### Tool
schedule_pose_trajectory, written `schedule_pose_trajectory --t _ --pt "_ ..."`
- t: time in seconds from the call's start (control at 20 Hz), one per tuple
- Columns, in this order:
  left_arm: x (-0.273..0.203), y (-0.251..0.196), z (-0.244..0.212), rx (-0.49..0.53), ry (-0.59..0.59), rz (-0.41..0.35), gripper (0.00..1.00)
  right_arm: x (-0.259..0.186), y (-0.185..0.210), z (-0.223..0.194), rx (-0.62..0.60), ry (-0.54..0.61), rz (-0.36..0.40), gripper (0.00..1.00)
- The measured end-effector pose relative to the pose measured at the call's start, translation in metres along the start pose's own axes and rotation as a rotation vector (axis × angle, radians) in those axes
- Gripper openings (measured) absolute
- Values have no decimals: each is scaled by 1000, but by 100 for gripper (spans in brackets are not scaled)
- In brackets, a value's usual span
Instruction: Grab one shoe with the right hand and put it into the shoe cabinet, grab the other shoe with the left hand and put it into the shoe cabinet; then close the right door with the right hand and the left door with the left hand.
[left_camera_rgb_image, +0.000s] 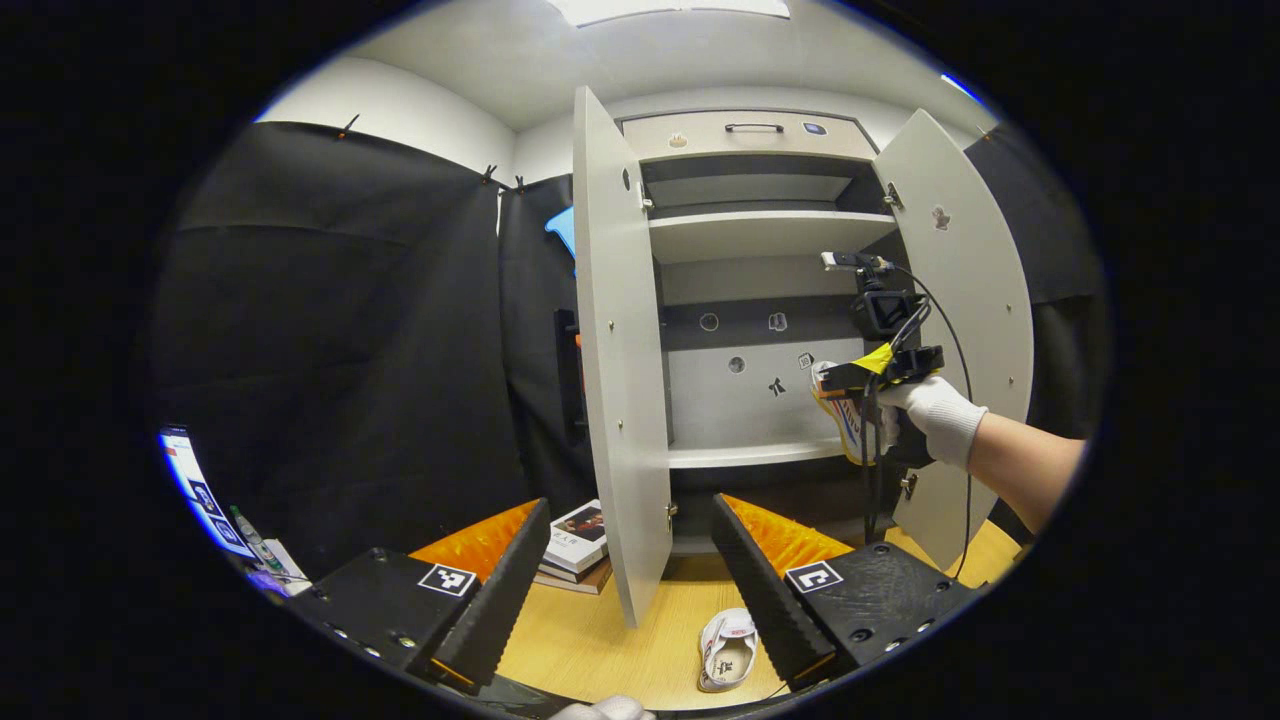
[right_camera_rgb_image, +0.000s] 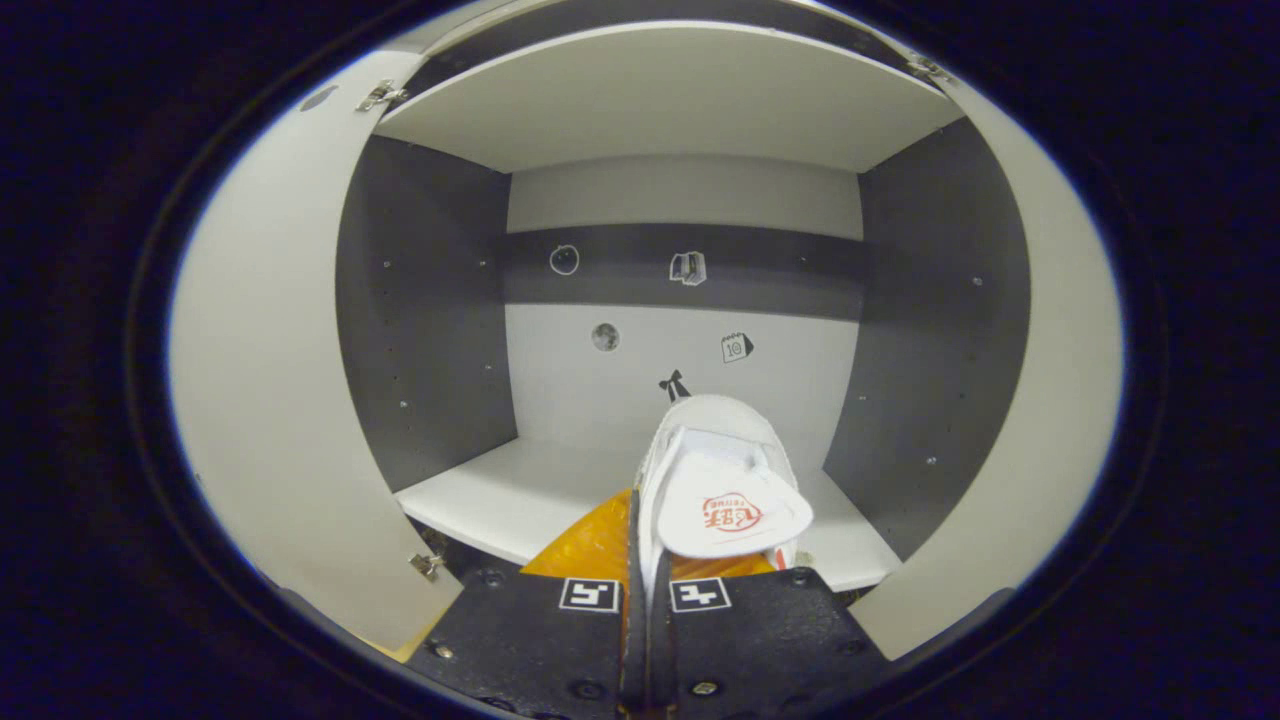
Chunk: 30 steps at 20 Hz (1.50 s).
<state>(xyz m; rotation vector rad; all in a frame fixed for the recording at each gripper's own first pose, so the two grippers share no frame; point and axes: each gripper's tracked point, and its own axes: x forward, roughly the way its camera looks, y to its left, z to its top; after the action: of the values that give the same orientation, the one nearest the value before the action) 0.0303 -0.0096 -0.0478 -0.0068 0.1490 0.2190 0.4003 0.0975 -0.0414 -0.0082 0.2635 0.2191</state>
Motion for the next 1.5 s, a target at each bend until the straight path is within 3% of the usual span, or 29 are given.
schedule_pose_trajectory --t 0.3,0.7,0.75,0.9,0.95,1.0,1.05,1.1,1.15,1.25,1.4,1.5 --pt "10 -11 15 -35 -11 6 100 74 -7 8 -15 68 -33 6" --pt "12 -23 24 -13 -26 -5 96 123 -24 -36 -4 384 -82 3" --pt "11 -24 23 -10 -24 -7 100 127 -23 -42 12 432 -75 6" --pt "9 -19 25 -10 -30 -5 97 131 -21 -54 56 486 -48 11" --pt "8 -17 25 -11 -33 -4 100 127 -23 -51 56 476 -59 24" --pt "7 -15 26 -12 -36 -3 100 124 -24 -46 51 458 -63 17" --pt "6 -14 27 -12 -41 -1 96 121 -25 -39 58 433 -62 20" --pt "5 -12 29 -12 -43 -3 100 114 -22 -34 71 406 -55 25" --pt "4 -10 30 -12 -48 -1 96 105 -20 -26 78 375 -49 48" --pt "5 -5 32 -9 -55 -4 96 84 -24 -1 79 256 -68 65" --pt "6 0 33 -6 -62 -18 96 29 -26 50 91 22 -98 72" --pt "6 0 33 0 -64 -32 96 -14 -31 67 89 -79 -117 100"
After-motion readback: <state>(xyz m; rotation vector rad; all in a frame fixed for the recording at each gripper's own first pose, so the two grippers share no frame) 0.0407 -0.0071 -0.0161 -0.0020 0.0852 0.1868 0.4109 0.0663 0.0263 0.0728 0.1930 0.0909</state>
